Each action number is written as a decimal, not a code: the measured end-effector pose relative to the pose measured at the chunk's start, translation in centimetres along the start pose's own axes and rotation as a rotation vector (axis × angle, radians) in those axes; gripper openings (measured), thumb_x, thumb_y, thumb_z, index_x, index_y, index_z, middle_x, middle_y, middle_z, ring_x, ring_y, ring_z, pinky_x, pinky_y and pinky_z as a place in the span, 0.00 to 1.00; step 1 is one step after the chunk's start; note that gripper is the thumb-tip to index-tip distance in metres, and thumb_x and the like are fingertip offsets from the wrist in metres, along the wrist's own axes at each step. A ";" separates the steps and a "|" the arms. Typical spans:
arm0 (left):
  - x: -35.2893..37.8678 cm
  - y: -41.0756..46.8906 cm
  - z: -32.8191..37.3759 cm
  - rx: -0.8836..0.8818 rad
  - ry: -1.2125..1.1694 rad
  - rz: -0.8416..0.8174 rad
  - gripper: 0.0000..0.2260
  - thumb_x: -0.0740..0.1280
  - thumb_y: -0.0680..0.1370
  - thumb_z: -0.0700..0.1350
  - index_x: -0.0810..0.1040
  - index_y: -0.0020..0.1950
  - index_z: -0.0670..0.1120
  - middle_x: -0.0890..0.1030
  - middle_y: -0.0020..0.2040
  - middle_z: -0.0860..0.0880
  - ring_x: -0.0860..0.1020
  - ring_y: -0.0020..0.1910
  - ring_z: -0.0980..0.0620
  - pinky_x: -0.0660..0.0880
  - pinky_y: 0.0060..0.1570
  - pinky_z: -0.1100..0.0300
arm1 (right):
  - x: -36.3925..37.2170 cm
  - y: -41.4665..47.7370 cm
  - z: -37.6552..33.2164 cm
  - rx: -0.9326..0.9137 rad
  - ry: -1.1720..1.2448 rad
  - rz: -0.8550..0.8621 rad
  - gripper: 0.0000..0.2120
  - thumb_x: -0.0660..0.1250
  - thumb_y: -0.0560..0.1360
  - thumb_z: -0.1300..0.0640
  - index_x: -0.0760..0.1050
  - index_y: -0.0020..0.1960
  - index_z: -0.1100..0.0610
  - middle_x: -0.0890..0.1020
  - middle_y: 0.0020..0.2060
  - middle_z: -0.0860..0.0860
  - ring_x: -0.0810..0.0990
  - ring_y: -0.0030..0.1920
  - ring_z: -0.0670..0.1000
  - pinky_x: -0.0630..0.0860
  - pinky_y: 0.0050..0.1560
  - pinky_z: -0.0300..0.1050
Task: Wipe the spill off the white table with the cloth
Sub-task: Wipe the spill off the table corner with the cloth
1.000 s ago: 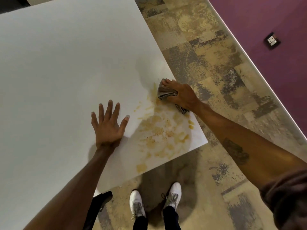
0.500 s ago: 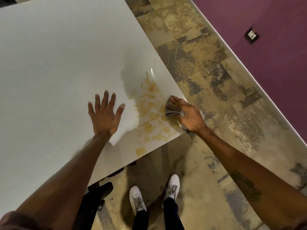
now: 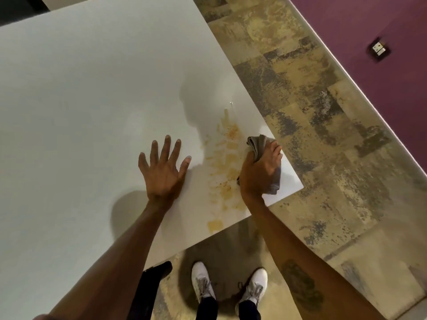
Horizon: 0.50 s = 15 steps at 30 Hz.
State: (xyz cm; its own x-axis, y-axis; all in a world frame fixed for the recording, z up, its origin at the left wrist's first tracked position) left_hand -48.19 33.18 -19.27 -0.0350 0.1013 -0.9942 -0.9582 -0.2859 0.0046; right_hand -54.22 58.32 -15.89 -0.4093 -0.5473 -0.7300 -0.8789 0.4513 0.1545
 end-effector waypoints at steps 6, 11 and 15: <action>0.6 0.0 -0.3 -0.048 0.026 0.048 0.30 0.48 0.84 0.65 0.54 0.83 0.53 0.55 0.84 0.50 0.53 0.82 0.41 0.51 0.75 0.31 | 4.5 4.8 -4.0 -0.112 0.084 -0.198 0.29 0.63 0.76 0.55 0.65 0.73 0.68 0.68 0.72 0.67 0.65 0.73 0.65 0.59 0.75 0.60; 0.4 0.1 -0.2 -0.043 0.036 0.031 0.27 0.49 0.85 0.61 0.57 0.83 0.53 0.57 0.83 0.50 0.53 0.82 0.41 0.52 0.75 0.30 | 7.5 7.7 -6.0 -0.196 0.075 -0.309 0.28 0.62 0.77 0.55 0.65 0.73 0.67 0.68 0.72 0.66 0.64 0.74 0.64 0.57 0.76 0.58; 0.1 0.4 -0.4 -0.084 -0.059 -0.048 0.28 0.46 0.83 0.62 0.54 0.83 0.56 0.52 0.84 0.53 0.48 0.83 0.44 0.46 0.76 0.31 | 8.7 10.2 -8.1 -0.312 0.105 -0.420 0.26 0.64 0.77 0.57 0.66 0.73 0.66 0.69 0.72 0.64 0.64 0.74 0.63 0.58 0.76 0.57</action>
State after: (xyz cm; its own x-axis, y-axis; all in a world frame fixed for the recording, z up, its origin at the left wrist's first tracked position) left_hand -48.48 32.75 -19.46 -0.0081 0.1717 -0.9851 -0.9321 -0.3581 -0.0547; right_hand -68.71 52.45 -15.24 -0.0151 -0.7106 -0.7034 -0.9969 -0.0440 0.0658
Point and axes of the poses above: each hand's wrist, its own y-axis towards the middle knuckle, its own x-axis out of the palm, z = x × y, the point moved 5 cm from there along y, towards the middle knuckle
